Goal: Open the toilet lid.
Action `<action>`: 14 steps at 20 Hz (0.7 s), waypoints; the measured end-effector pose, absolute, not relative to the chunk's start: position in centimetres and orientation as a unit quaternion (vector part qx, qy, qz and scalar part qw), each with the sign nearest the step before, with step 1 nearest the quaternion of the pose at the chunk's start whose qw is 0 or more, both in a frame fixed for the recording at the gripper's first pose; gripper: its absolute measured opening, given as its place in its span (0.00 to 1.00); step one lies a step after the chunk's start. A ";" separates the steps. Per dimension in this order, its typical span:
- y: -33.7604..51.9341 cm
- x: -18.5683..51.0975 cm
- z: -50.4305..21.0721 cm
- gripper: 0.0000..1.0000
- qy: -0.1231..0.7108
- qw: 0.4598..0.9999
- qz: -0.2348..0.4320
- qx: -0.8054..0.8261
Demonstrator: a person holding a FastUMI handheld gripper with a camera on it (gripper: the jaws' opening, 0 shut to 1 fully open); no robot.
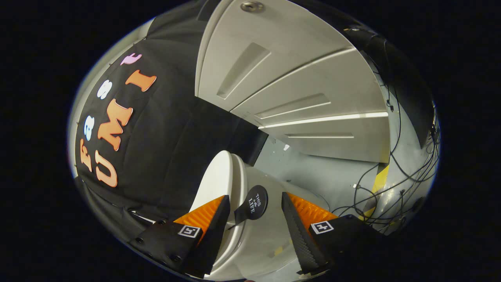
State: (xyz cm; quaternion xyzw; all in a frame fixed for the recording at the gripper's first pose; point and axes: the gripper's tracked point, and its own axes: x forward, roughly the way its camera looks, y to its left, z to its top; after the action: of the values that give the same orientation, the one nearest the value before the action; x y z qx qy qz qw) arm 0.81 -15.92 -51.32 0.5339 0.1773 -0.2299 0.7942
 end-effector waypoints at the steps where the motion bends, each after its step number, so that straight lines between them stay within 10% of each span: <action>1: -15.9 1.0 -51.7 0.85 0.177 0.790 -0.228 0.541; 8: -15.7 2.5 -51.5 0.38 0.157 0.780 -0.202 0.571; 14: -15.6 2.9 -50.8 0.26 0.149 0.773 -0.185 0.588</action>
State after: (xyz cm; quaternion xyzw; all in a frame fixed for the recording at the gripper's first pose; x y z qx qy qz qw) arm 2.86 -15.62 -50.85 0.5879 0.1495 -0.1849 0.7732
